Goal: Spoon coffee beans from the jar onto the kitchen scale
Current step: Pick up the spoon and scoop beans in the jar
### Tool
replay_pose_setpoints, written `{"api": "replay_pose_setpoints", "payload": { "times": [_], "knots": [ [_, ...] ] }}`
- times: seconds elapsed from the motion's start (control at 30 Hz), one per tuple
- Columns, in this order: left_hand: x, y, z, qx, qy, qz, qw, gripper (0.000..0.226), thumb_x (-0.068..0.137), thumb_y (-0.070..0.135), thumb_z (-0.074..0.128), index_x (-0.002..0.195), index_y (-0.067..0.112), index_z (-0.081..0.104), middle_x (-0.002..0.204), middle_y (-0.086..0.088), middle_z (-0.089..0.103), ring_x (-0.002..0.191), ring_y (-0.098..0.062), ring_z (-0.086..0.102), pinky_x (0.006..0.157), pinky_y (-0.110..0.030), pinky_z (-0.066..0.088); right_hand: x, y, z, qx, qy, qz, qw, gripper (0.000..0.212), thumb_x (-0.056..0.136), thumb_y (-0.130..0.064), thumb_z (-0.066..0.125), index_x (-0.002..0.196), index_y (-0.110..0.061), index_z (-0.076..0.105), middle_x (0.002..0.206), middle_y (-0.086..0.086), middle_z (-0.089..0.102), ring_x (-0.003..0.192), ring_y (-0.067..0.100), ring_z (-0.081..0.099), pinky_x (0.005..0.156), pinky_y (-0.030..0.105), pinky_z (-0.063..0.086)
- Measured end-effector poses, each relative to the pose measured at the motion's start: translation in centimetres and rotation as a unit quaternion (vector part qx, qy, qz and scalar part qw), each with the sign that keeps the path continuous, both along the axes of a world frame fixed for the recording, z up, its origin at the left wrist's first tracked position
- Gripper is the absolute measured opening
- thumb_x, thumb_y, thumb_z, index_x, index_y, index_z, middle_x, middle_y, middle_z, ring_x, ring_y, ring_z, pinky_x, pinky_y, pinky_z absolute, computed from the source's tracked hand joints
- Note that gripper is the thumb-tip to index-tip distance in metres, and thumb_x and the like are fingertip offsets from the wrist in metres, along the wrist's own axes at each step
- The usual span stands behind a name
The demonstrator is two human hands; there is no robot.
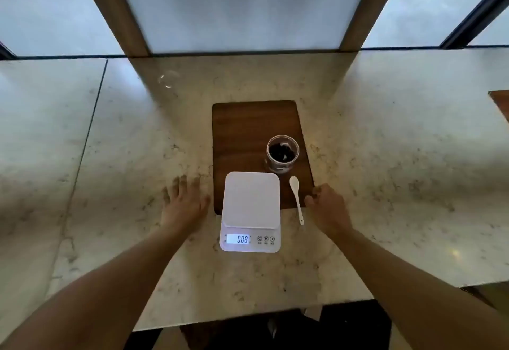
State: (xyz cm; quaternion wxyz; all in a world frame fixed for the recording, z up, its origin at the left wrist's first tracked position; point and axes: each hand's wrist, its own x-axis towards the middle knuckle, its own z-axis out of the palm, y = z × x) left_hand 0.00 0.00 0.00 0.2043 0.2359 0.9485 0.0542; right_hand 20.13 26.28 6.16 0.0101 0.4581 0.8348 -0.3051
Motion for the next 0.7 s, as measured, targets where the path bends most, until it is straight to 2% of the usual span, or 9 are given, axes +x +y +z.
{"api": "replay_pose_setpoints", "payload": {
  "times": [0.13, 0.23, 0.33, 0.43, 0.53, 0.7],
  "knots": [
    [0.8, -0.5, -2.5, 0.005, 0.047, -0.033, 0.998, 0.068, 0.095, 0.055, 0.011, 0.153, 0.023, -0.007, 0.165, -0.013, -0.005, 0.150, -0.030, -0.013, 0.120, -0.051, -0.010, 0.8, -1.1, -2.3, -0.014, -0.044, 0.024, 0.999, 0.019, 0.091, -0.030, 0.066, 0.089, -0.011, 0.065, 0.084, 0.006, 0.068, 0.077, 0.026, 0.064, 0.065, 0.032, 0.047],
    [1.7, 0.3, -3.8, 0.004, 0.054, 0.004, 0.998, 0.071, 0.097, 0.053, 0.017, 0.154, 0.016, -0.004, 0.164, -0.017, -0.005, 0.150, -0.031, -0.014, 0.120, -0.054, -0.009, 0.8, -1.4, -3.5, 0.005, -0.043, 0.045, 0.998, 0.018, 0.090, -0.030, 0.067, 0.081, -0.015, 0.061, 0.072, 0.001, 0.064, 0.066, 0.021, 0.061, 0.059, 0.032, 0.047],
    [2.4, 1.0, -4.2, 0.018, 0.090, 0.027, 0.995, 0.069, 0.098, 0.053, 0.014, 0.154, 0.014, 0.003, 0.164, -0.017, 0.004, 0.151, -0.030, -0.009, 0.120, -0.052, -0.010, 0.8, -1.3, -4.0, 0.026, -0.042, 0.060, 0.997, 0.018, 0.090, -0.031, 0.069, 0.082, -0.018, 0.058, 0.073, -0.001, 0.063, 0.063, 0.018, 0.058, 0.059, 0.029, 0.046],
    [2.5, 0.5, -4.5, 0.058, 0.122, 0.034, 0.990, 0.067, 0.098, 0.056, 0.012, 0.154, 0.020, 0.013, 0.164, -0.013, 0.012, 0.152, -0.026, -0.003, 0.120, -0.044, -0.013, 0.6, -1.1, -4.7, 0.014, -0.037, 0.075, 0.996, 0.015, 0.091, -0.030, 0.069, 0.089, -0.016, 0.064, 0.079, 0.002, 0.068, 0.066, 0.019, 0.061, 0.062, 0.028, 0.048],
    [2.5, 0.7, -4.7, 0.081, 0.134, 0.047, 0.987, 0.064, 0.098, 0.055, 0.014, 0.153, 0.022, 0.017, 0.165, -0.010, 0.013, 0.152, -0.022, -0.003, 0.121, -0.045, -0.008, 1.0, -0.7, -5.6, 0.009, -0.023, 0.073, 0.997, 0.015, 0.091, -0.027, 0.069, 0.094, -0.012, 0.069, 0.084, 0.003, 0.072, 0.068, 0.018, 0.061, 0.062, 0.026, 0.047],
    [2.9, 0.9, -3.7, 0.095, 0.131, 0.052, 0.986, 0.069, 0.094, 0.053, 0.015, 0.154, 0.019, 0.022, 0.165, -0.010, 0.014, 0.152, -0.023, 0.000, 0.122, -0.049, -0.001, 1.9, -1.5, -5.9, -0.017, 0.034, 0.062, 0.997, 0.013, 0.092, -0.027, 0.067, 0.083, -0.019, 0.064, 0.068, -0.009, 0.060, 0.059, 0.004, 0.055, 0.051, 0.016, 0.035]
  ]
}}
